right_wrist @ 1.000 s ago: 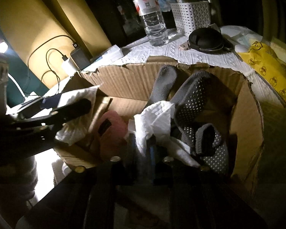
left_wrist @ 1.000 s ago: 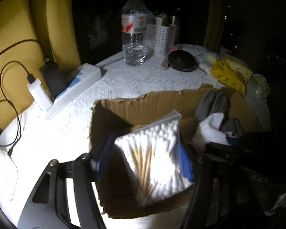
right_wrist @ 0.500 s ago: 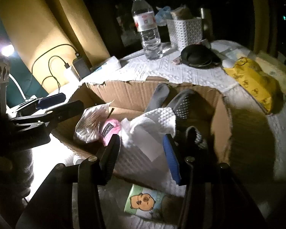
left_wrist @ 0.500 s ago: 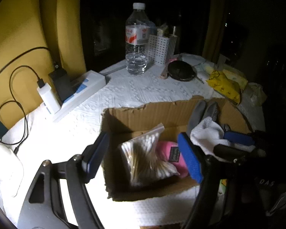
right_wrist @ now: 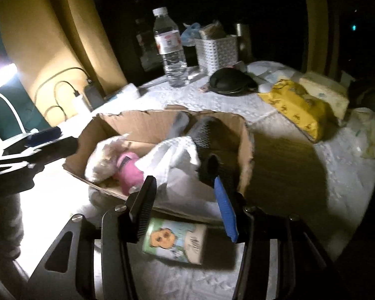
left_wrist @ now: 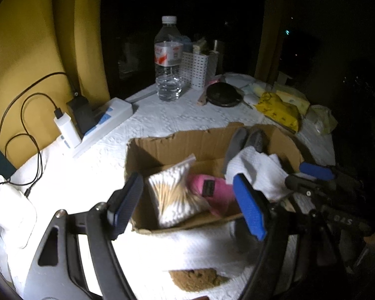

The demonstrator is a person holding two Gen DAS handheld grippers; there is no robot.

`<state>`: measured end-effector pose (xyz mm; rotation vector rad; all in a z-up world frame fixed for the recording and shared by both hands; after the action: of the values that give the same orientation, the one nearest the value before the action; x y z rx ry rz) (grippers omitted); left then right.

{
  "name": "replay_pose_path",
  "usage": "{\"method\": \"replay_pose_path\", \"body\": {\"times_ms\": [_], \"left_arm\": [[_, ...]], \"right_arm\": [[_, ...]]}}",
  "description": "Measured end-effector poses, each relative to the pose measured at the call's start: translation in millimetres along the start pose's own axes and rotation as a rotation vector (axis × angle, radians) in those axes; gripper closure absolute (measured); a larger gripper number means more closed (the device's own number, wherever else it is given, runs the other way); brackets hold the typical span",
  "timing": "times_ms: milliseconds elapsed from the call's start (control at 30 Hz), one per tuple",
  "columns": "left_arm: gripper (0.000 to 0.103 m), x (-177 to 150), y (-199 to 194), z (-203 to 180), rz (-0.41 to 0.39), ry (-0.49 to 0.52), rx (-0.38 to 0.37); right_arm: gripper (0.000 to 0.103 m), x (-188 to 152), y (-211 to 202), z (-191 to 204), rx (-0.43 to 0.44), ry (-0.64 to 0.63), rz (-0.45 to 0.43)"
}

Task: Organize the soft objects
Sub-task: 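Lower the cotton swab bag into the box with the left gripper while the right drops the towel in, then withdraw both grippers from the box and move the left toward the brown sponge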

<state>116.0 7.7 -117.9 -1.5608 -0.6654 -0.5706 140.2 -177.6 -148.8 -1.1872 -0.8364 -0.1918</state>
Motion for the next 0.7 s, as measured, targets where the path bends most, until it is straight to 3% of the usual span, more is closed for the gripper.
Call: {"method": "replay_pose_path", "body": {"times_ms": [133, 633, 700], "left_arm": [[0.027, -7, -2, -5, 0.013, 0.007, -0.003], [0.027, -15, -4, -21, 0.035, 0.014, -0.012], [0.027, -17, -8, -25, 0.034, 0.021, -0.018]], "right_arm": [[0.052, -7, -2, -10, -0.022, 0.017, -0.009], [0.052, -4, -23, -9, 0.032, 0.024, -0.053], [0.048, -5, -30, -5, 0.035, 0.014, -0.061]]}}
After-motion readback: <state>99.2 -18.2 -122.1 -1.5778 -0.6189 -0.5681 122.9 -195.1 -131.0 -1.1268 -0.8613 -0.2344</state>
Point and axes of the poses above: each gripper's, at about its wrist camera, not at the fingertips, and y roughly the way its jaws point, z to its left, x to its top, the point moved 5 cm from there along y, roughly the way its jaws point, and after that the axes turned 1 degree about z, right-handed, at the moved point
